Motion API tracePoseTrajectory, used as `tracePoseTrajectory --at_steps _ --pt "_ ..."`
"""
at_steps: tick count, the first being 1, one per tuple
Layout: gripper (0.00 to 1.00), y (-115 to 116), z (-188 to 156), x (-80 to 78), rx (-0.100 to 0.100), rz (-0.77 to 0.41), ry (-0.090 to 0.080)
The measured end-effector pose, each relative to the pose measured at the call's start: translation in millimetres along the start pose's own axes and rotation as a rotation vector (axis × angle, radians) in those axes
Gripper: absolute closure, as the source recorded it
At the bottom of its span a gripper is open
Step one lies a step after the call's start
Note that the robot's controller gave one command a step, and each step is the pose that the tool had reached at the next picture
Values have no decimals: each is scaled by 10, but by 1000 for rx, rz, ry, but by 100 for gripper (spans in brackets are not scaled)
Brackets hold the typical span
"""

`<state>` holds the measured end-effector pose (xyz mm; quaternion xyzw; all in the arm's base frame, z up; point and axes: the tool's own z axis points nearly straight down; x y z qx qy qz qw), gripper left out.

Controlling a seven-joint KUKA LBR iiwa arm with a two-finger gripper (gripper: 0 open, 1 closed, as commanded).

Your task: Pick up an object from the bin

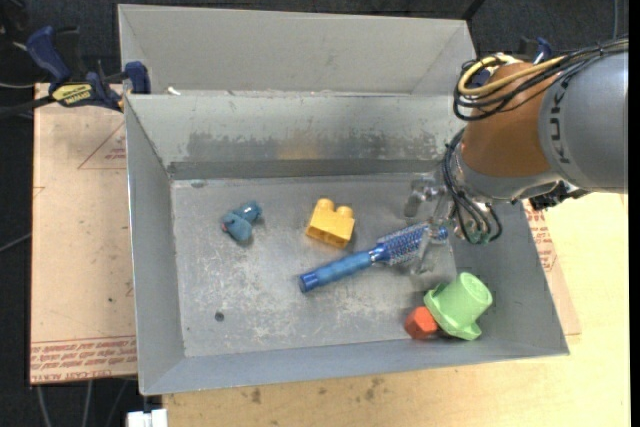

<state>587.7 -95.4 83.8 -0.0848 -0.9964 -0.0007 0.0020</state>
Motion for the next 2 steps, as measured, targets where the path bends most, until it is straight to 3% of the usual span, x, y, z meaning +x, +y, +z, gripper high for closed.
tracePoseTrajectory --at_steps 1,2 --pt "100 5 -15 -7 0 -1 -3" --pt "100 -313 -1230 -125 2 23 -14"
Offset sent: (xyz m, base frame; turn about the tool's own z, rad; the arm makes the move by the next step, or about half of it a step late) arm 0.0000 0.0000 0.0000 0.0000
